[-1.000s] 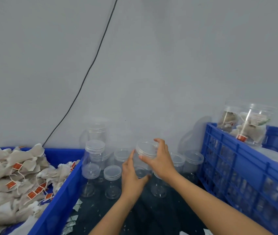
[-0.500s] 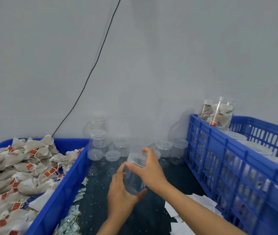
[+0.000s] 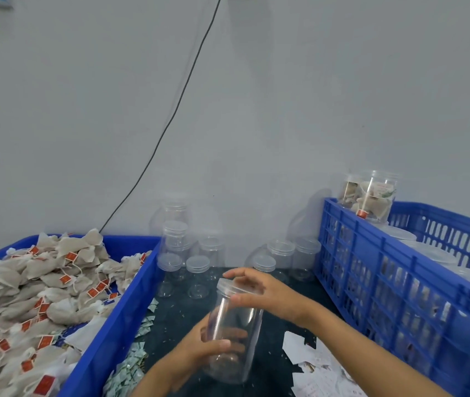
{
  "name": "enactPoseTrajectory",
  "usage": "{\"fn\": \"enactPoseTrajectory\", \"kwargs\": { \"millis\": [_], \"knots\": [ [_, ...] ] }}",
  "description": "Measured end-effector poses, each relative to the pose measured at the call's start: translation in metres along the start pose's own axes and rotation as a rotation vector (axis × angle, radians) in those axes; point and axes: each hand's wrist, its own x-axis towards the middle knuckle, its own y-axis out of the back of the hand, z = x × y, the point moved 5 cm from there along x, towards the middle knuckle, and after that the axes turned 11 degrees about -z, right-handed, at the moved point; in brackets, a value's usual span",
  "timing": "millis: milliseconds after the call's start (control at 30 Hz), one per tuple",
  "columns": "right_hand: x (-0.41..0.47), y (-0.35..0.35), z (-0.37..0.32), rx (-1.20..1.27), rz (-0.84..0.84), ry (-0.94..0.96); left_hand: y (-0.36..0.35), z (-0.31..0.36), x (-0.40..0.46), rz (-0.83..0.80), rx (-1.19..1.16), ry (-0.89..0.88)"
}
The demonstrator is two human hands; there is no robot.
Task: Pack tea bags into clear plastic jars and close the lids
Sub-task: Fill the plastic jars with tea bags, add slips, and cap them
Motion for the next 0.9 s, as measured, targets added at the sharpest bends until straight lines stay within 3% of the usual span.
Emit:
{"fn": "enactPoseTrajectory", "kwargs": {
  "millis": [133,233,333,600,700,800,900],
  "knots": [
    [0.000,0.004,-0.004,0.005,-0.038,-0.064,0.002,-0.001,0.007,0.243,0.163,-0.044],
    [0.006,0.002,0.003,-0.054,0.088,-0.155,0.005,0.006,0.008,0.425,0.421,-0.084],
    [0.012,0.000,0.010,-0.069,0.168,-0.176,0.008,0.010,0.006,0.499,0.538,-0.068],
    [0.008,-0.003,0.018,0.202,-0.016,-0.076,0.002,-0.005,-0.008,-0.043,-0.032,0.065],
    [0.005,0.002,0.020,0.536,0.063,0.046,-0.002,-0.019,-0.013,-0.158,-0.242,0.105],
    [0.001,0.012,0.036,0.799,0.256,0.044,0.008,-0.032,-0.015,0.044,-0.307,0.062],
    [0.002,0.000,0.067,0.977,0.337,-0.124,0.019,-0.042,-0.019,0.343,-0.187,0.014]
  ]
}}
